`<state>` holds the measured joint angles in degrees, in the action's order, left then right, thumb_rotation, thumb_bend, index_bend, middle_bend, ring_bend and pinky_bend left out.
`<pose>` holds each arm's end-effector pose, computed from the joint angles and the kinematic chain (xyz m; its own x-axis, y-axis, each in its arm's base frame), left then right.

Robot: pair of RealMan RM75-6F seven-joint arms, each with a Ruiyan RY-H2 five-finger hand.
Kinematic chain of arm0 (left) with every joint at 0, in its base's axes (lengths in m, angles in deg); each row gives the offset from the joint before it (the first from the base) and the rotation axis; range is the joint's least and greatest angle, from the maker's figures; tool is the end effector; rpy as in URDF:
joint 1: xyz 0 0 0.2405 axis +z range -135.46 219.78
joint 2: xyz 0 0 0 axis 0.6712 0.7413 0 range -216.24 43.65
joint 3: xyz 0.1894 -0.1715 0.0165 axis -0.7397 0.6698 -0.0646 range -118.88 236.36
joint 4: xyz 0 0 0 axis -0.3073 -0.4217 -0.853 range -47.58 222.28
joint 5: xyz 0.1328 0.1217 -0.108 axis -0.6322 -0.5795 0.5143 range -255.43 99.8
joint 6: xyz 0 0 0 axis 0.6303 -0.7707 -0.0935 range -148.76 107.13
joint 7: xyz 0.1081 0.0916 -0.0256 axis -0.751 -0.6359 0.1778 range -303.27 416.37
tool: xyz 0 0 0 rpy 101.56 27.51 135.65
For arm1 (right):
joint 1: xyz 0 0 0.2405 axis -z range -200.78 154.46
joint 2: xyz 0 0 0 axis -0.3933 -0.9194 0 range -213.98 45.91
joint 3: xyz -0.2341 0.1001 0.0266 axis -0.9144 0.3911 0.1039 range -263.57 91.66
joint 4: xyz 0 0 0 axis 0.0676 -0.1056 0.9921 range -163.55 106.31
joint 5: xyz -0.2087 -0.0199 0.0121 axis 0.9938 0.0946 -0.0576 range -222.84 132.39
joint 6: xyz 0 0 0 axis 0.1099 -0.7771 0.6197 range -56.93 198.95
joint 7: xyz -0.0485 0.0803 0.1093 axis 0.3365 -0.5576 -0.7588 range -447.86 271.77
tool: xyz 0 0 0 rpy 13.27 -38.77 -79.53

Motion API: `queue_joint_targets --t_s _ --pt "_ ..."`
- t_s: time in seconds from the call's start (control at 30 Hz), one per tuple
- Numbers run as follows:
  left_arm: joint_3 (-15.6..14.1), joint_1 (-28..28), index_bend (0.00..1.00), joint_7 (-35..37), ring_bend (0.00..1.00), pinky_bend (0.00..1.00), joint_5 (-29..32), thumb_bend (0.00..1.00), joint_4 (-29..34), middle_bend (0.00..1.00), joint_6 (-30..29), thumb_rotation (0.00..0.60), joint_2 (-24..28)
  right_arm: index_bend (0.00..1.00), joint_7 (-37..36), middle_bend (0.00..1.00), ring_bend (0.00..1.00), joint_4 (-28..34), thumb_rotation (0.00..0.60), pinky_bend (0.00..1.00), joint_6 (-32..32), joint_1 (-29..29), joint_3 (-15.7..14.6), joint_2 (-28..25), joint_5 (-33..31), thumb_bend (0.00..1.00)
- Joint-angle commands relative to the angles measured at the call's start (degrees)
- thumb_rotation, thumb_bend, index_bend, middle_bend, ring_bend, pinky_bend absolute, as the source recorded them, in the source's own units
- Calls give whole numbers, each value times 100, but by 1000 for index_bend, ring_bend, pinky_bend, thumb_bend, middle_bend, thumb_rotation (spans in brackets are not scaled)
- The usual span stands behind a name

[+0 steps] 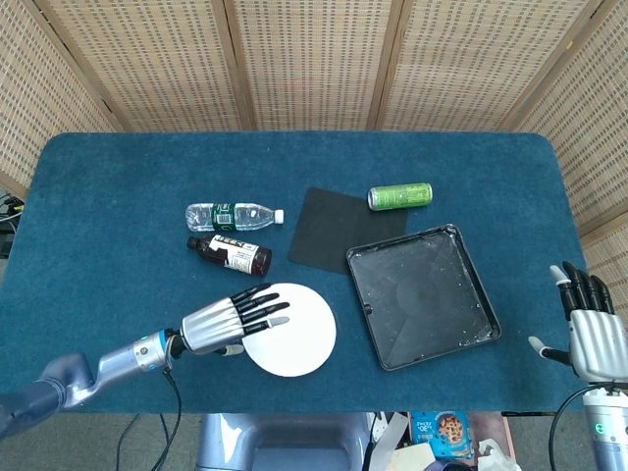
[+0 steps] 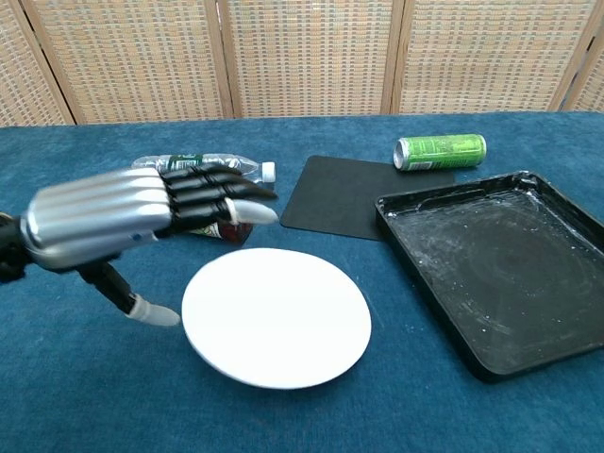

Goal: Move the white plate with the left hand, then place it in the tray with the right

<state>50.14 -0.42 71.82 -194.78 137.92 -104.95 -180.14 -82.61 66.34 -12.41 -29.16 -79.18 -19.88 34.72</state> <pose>-0.1810 0.2940 -0.0139 0.5254 -0.0293 0.8503 0.3189 -0.9198 -0.2287 -0.3073 -0.2000 0.1657 0.4235 0.0335 0.9053 -0.9046 0.0688 0.4207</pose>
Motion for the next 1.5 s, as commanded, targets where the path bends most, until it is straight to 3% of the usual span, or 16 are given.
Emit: queue_joint_targets --t_s 0.03,0.2,0.27,0.3,0.43,0.53,0.73,0.87,1.0,1.33,1.5 --pt "-95 121 0 3 0 0 156 0 398 0 -111 545 472 0 41 0 0 0 600 0 21 -9 -17 11 15 0" --pt "-119 288 0 -63 0 0 433 0 808 0 -62 541 963 0 121 0 0 16 600 0 41 -21 -51 30 55 0" --pt "-22 448 0 -52 0 0 797 0 1104 0 -27 544 1270 0 197 0 0 6 600 0 94 -52 -113 38 157 0" --pt "212 746 0 69 0 0 1497 0 1334 0 -7 544 1594 0 257 0 0 -34 600 0 282 -187 -291 64 539 0" --pt "452 1039 0 82 0 0 2381 0 2123 0 316 565 2155 0 125 0 0 -182 600 0 551 -457 -522 127 1205 0" --pt "585 1312 0 79 0 0 2893 0 2562 0 343 600 2455 0 2 0 0 -193 600 0 812 -707 -674 188 1644 0" --pt "755 1962 0 -417 0 0 3765 0 3520 0 100 600 2893 0 114 0 0 -33 600 0 1564 -1305 -857 380 2235 0" --pt "805 2260 0 -686 0 0 4086 0 3943 0 -45 600 3066 13 294 0 0 52 600 0 1897 -1611 -871 609 2468 0" --pt "872 2454 0 -833 0 0 4215 0 4122 0 -151 600 3169 107 269 0 0 -60 600 0 2106 -1940 -857 1016 2742 0" --pt "1079 2635 0 -750 0 0 4118 0 4127 0 -134 600 3283 240 67 0 0 -937 600 0 2379 -2706 -801 2299 3217 2" --pt "1154 2645 0 -715 0 0 4089 0 4088 0 25 600 3269 273 105 0 0 -1367 600 0 2491 -2935 -779 2729 3179 54"
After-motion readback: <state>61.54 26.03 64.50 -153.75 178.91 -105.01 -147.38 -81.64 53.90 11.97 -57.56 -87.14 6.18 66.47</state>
